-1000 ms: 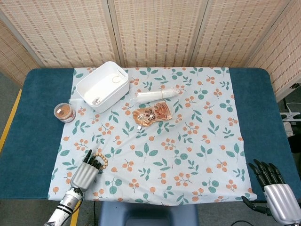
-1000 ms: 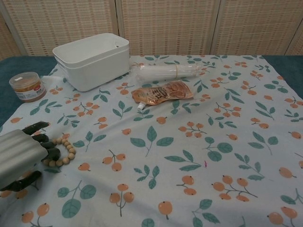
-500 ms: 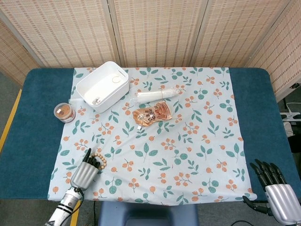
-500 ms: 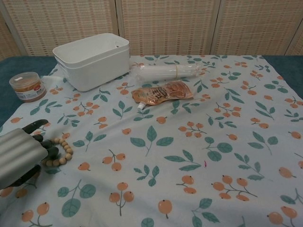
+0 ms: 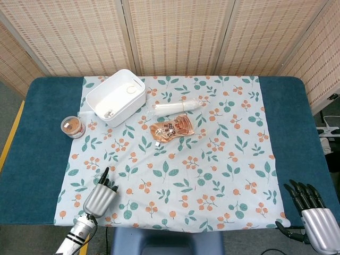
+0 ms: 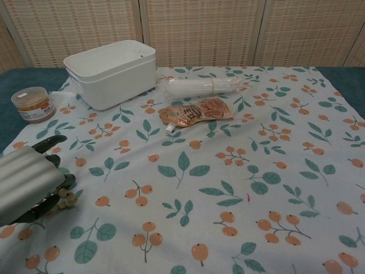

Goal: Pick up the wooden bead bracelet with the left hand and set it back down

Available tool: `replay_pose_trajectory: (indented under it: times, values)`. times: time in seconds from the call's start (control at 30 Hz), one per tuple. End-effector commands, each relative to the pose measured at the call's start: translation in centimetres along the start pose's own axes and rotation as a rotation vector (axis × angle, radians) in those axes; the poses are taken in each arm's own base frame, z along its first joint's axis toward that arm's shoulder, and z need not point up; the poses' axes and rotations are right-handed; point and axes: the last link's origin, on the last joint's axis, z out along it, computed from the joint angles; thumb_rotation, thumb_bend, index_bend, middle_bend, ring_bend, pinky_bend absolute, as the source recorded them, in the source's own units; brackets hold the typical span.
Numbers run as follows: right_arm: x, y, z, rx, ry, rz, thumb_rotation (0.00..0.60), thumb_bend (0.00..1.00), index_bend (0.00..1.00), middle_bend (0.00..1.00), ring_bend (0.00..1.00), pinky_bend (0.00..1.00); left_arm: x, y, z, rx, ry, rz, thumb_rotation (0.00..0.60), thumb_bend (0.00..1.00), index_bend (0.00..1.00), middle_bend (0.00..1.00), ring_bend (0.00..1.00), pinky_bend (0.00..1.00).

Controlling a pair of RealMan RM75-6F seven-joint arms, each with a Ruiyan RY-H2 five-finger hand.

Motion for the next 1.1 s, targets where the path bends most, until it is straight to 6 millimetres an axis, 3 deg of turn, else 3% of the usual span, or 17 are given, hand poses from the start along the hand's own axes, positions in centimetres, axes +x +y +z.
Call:
replay_pose_trajectory:
  times: [0.03,0.2,0.37,0.53,0.63,0.87,1.1]
  values:
    - [0.0,0.0,0.0,-0.001,0.001,0.0,0.376,0.19,0.0,0.0,0.0,0.0,0.0,-0.1,0.0,0.0,-0.008,0.006,0.6,0.55,0.7,0.8,0.38,0.08]
    - [0.0,0.0,0.0,0.003,-0.002,0.005,0.377,0.19,0.0,0.0,0.0,0.0,0.7,-1.1,0.4,0.025,0.01,0.008,0.6,0.55,0.7,0.8,0.38,0.09]
    - [0.0,0.0,-0.1,0.005,-0.002,0.007,0.376,0.19,0.0,0.0,0.0,0.0,1.4,-3.4,1.7,0.107,0.02,-0.044,0.6,0.55,0.65,0.82,0.43,0.13]
    - [0.0,0.0,-0.1,0.006,-0.003,0.008,0.375,0.19,0.0,0.0,0.0,0.0,1.4,-6.9,3.3,0.291,-0.016,-0.422,0.6,0.55,0.73,0.91,0.53,0.21]
    - [0.1,0.0,-0.1,0.003,0.0,0.008,0.376,0.19,0.0,0.0,0.0,0.0,2.4,-8.9,4.0,0.409,-0.013,-0.722,0.6,0.59,0.75,0.94,0.56,0.25]
    - [-0.1,-0.1,-0.1,0.004,-0.006,0.005,0.377,0.19,0.0,0.0,0.0,0.0,4.1,-12.5,4.5,0.541,-0.093,-1.357,0.6,0.6,0.66,0.85,0.53,0.21]
    - [-0.2,-0.1,0.1,0.0,-0.008,0.005,0.378,0.19,0.0,0.0,0.0,0.0,3.8,-15.6,4.0,0.588,-0.271,-1.643,0.6,0.61,0.62,0.79,0.5,0.2]
